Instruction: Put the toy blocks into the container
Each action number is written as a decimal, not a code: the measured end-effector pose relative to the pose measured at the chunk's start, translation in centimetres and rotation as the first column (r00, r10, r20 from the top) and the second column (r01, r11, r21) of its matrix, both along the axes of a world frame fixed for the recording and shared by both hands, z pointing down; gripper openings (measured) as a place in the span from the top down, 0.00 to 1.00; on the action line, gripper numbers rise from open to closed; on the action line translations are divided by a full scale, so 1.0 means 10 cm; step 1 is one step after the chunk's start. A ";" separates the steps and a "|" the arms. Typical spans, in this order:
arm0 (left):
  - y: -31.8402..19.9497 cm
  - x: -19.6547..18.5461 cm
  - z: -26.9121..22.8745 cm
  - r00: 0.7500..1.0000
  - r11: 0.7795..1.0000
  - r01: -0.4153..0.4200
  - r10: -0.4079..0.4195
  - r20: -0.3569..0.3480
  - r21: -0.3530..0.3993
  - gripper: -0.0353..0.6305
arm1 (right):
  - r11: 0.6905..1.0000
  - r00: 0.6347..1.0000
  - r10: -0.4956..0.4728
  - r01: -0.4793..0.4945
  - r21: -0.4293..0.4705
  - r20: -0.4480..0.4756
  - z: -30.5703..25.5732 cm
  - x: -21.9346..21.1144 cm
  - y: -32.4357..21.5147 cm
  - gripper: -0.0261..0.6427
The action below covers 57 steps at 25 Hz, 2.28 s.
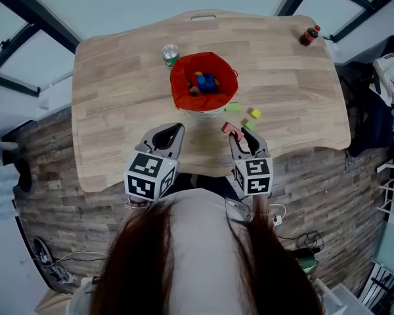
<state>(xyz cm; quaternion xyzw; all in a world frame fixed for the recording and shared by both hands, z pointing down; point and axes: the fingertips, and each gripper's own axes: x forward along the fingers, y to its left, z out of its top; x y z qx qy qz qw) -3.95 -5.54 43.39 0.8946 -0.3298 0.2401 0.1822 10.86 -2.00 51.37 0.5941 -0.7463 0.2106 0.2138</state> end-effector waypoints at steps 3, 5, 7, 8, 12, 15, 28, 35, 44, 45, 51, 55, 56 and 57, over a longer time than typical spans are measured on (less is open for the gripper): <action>-0.01 0.04 -0.01 1.000 1.000 -0.018 0.018 -0.009 0.000 0.93 | 1.000 1.000 0.005 -0.005 0.028 0.020 -0.16 -0.04 -0.03 0.74; -0.01 0.07 -0.02 0.999 0.999 -0.037 0.037 -0.012 0.001 0.93 | 0.999 1.000 0.008 -0.009 0.050 0.030 -0.26 -0.07 -0.06 0.74; -0.01 0.11 -0.02 0.998 0.998 -0.055 0.055 -0.014 0.002 0.93 | 0.998 0.999 0.011 -0.013 0.069 0.033 -0.35 -0.09 -0.08 0.74; -0.01 0.12 -0.02 0.998 0.998 -0.062 0.062 -0.015 0.003 0.93 | 0.997 0.999 0.012 -0.015 0.077 0.035 -0.39 -0.09 -0.09 0.74; -0.05 0.14 -0.04 0.997 0.997 -0.080 0.080 -0.023 0.007 0.93 | 0.994 0.998 0.019 -0.025 0.107 0.055 -0.54 -0.13 -0.13 0.74; -0.09 0.12 -0.05 0.996 0.996 -0.085 0.085 -0.025 0.011 0.93 | 0.991 0.998 0.022 -0.029 0.133 0.053 -0.64 -0.16 -0.18 0.74; -0.20 -0.09 -0.05 0.998 0.999 -0.049 0.049 -0.028 0.020 0.93 | 0.978 0.999 0.029 -0.035 0.206 0.029 -0.93 -0.18 -0.42 0.74; -0.27 -0.27 -0.03 1.000 1.000 0.002 -0.002 -0.029 0.018 0.93 | 0.975 1.000 0.022 -0.026 0.220 0.021 -0.98 -0.23 -0.59 0.74; -0.36 -0.50 -0.03 0.998 0.998 0.059 -0.058 -0.030 0.025 0.93 | 0.974 1.000 0.006 -0.005 0.226 -0.002 -1.02 -0.27 -0.84 0.74; -0.38 -0.51 -0.03 0.998 0.998 0.063 -0.063 -0.030 0.026 0.93 | 0.974 1.000 0.004 -0.003 0.227 -0.003 -1.02 -0.28 -0.87 0.74; -0.48 -0.56 -0.02 0.994 0.995 0.100 -0.099 -0.045 0.020 0.93 | 0.974 1.000 -0.007 0.010 0.226 -0.014 -1.02 -0.30 -1.04 0.74; -0.52 -0.60 0.01 0.996 0.996 0.090 -0.090 -0.029 0.022 0.93 | 0.976 1.000 -0.009 0.013 0.220 -0.017 -1.00 -0.30 -1.12 0.74; -0.53 -0.60 0.01 0.995 0.995 0.096 -0.095 -0.033 0.021 0.93 | 0.976 1.000 -0.011 0.014 0.218 -0.017 -0.99 -0.31 -1.14 0.74; -0.54 -0.61 0.01 0.994 0.995 0.100 -0.099 -0.036 0.018 0.93 | 0.976 1.000 -0.012 0.016 0.217 -0.019 -0.99 -0.31 -1.16 0.74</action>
